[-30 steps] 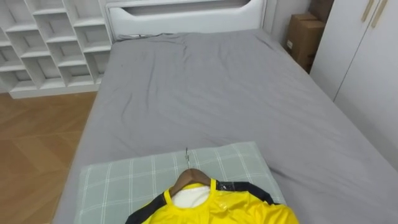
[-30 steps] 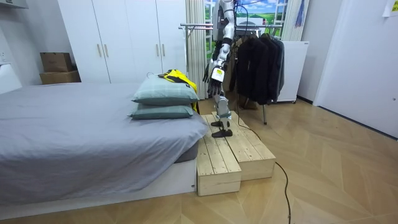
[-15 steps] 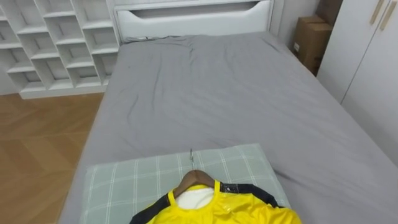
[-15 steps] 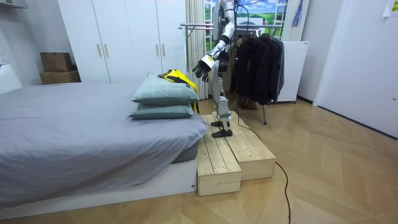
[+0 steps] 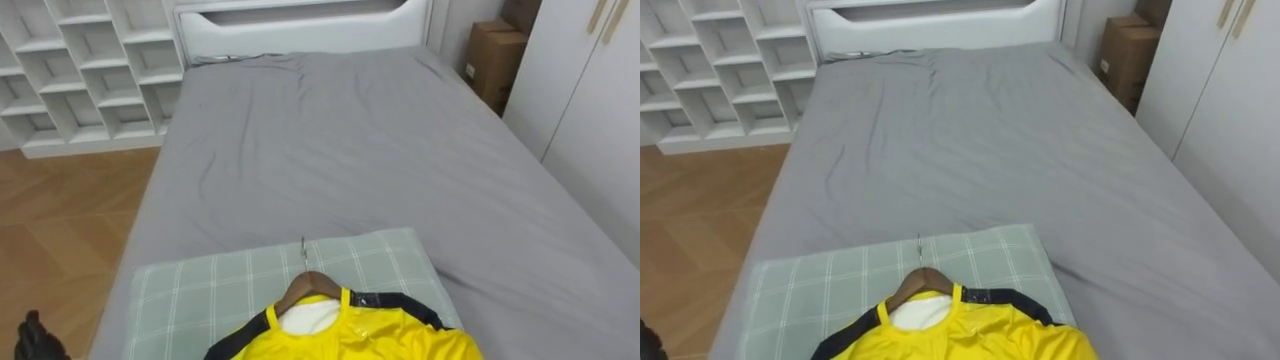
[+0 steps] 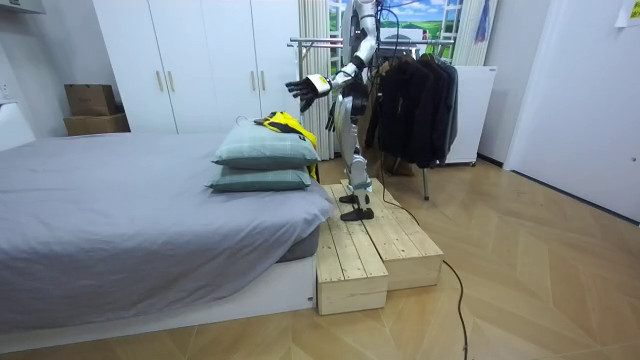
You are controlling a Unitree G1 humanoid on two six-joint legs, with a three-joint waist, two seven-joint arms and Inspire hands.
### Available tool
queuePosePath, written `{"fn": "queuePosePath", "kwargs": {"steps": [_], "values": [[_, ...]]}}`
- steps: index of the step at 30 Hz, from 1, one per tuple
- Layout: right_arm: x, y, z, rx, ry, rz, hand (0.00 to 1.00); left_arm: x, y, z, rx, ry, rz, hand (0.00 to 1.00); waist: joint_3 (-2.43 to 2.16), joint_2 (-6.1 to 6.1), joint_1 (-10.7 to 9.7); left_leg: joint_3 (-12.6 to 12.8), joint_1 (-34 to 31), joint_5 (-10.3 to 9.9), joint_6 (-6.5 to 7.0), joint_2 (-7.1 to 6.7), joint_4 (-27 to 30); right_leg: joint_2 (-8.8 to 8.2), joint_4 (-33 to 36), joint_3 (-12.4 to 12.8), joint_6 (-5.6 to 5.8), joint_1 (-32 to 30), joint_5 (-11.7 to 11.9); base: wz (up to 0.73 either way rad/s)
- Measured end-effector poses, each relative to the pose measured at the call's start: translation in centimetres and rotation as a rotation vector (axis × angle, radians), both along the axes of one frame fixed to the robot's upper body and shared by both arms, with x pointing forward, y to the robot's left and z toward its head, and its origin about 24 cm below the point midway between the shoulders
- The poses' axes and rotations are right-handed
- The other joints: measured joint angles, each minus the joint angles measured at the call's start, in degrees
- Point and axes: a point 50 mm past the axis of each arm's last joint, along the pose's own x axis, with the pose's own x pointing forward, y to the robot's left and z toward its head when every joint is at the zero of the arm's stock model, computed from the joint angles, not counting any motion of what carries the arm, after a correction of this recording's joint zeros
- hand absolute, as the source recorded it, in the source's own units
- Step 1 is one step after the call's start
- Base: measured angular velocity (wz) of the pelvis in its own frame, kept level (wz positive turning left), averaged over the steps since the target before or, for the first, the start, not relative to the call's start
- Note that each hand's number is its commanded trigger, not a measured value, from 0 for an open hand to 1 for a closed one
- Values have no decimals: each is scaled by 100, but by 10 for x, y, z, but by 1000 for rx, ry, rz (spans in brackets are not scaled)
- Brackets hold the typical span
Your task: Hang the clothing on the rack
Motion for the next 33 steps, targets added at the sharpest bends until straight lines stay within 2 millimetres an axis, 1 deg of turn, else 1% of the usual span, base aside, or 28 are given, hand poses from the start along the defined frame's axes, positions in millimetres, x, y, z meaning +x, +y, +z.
{"fn": "queuePosePath", "kwargs": {"steps": [2,5,7,10,14,16,18,22,24,26,28,30,33], "values": [[0,0,0,1,-2,1,0,5,-2,8,32,-36,-29,0,-2,-2,-3,17,24,0,0,2,-16,0,0,16,0,10,0,0],[3,1,0,11,-11,2,0,12,-6,17,67,-80,-60,0,-2,-7,-114,-1,18,0,0,-1,-14,-2,-1,19,0,10,0,0],[6,1,0,16,-16,5,0,13,-9,17,85,-69,-86,0,-3,-5,-153,8,18,0,1,-2,-14,0,-1,110,0,5,0,-2],[4,1,0,27,-8,6,0,14,-14,16,88,-57,-110,0,-4,-9,-251,12,14,0,1,-1,-5,2,-1,117,0,7,0,0],[0,2,-1,43,1,6,0,16,-19,15,124,-35,-167,0,-6,-5,-319,27,4,-1,0,-2,18,2,-1,107,0,10,0,0],[-1,2,-1,46,3,4,0,16,-23,13,118,-21,-191,0,-7,-1,-369,30,8,-1,0,-2,18,1,0,109,0,19,0,0],[-1,2,-1,48,2,6,0,14,-27,6,126,25,-221,0,-11,10,-435,32,12,-1,0,-2,8,2,1,118,0,23,0,0],[-4,1,-1,49,7,0,0,13,-32,1,133,70,-256,0,-17,36,-470,27,18,-1,0,-1,12,0,3,121,-1,23,1,0],[-3,0,0,45,8,6,0,12,-35,-5,125,112,-280,0,-23,61,-496,35,22,-1,1,-3,12,-2,4,119,-1,23,1,0],[-2,0,0,43,7,11,0,13,-34,-9,119,155,-287,0,-16,61,-520,64,23,-1,0,3,-3,1,4,124,-1,15,0,0],[0,0,0,40,3,14,0,11,-32,-14,115,198,-283,0,-7,75,-587,84,21,-1,0,8,-19,6,3,135,-1,0,0,-5],[0,0,0,39,3,12,0,12,-32,-16,111,213,-288,0,-6,80,-606,115,23,-1,0,9,-19,6,2,145,-1,-19,0,-7],[0,0,0,36,2,9,0,20,-32,-15,106,216,-298,0,-1,77,-608,163,23,-1,1,12,-29,6,4,198,-1,-45,1,-8]]}}
